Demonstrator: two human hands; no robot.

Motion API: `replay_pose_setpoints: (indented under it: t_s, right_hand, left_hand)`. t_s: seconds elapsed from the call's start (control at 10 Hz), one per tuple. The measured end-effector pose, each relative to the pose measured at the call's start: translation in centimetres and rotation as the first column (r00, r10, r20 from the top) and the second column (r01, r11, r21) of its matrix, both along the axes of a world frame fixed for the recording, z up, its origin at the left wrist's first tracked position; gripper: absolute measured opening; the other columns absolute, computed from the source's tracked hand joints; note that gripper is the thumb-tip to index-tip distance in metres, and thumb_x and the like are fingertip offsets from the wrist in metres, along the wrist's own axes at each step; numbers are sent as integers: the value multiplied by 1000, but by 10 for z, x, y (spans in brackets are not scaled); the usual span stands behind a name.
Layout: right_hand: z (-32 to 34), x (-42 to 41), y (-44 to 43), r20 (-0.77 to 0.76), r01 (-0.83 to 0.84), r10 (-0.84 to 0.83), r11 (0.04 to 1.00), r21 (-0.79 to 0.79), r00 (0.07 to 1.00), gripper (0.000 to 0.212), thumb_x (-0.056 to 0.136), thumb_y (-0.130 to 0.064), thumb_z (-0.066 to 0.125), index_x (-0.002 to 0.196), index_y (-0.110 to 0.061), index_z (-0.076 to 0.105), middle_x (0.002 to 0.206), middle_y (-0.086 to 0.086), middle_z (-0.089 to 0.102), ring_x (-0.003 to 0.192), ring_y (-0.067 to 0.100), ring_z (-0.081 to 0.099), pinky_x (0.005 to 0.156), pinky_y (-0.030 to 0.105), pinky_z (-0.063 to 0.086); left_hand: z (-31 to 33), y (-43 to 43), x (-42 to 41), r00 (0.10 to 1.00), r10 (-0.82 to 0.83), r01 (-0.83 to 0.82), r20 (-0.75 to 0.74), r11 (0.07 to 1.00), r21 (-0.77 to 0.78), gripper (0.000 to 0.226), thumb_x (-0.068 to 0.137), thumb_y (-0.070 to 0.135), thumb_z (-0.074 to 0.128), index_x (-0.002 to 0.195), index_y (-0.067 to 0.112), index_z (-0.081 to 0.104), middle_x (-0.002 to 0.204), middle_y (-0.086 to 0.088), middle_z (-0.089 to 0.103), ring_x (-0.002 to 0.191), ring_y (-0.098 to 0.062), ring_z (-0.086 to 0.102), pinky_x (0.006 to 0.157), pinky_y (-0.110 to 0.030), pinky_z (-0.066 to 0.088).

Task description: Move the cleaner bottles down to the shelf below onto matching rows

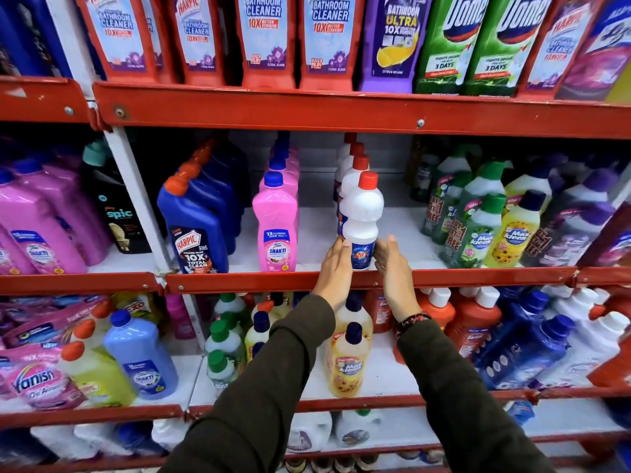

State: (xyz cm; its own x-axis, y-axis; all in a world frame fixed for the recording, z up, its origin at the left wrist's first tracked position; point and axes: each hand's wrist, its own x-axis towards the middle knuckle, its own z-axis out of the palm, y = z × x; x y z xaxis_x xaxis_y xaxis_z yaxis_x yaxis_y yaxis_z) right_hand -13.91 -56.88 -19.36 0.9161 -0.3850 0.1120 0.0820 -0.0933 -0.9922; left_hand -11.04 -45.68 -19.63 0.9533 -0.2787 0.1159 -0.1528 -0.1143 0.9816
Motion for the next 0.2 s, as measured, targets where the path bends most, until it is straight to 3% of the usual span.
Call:
replay_pose_setpoints:
  t_s: [0.1, 0.2]
  right_hand:
    - [3, -4, 0, 22, -37, 37, 999, -6, 999, 42, 109, -48, 25, 106, -40, 67, 117, -12, 69, 98, -14, 67, 79, 0, 45]
    - [7, -15, -3, 66, 1, 0, 1000, -22, 998, 46, 110, -41, 32, 145, -20, 52, 153, 3, 52, 137, 13, 52, 117, 31, 39]
  left_hand:
    - [2, 2, -2, 1000, -19, 19, 4, 1000, -16, 54, 110, 39, 27, 161, 20, 24, 167, -6, 31, 152, -20, 31, 127, -43, 24]
    - [1, 5, -9, 999, -3, 4, 46, 1000, -9, 56, 110, 41, 27, 162, 24, 15, 171, -2, 17, 155, -12, 18, 126, -32, 15]
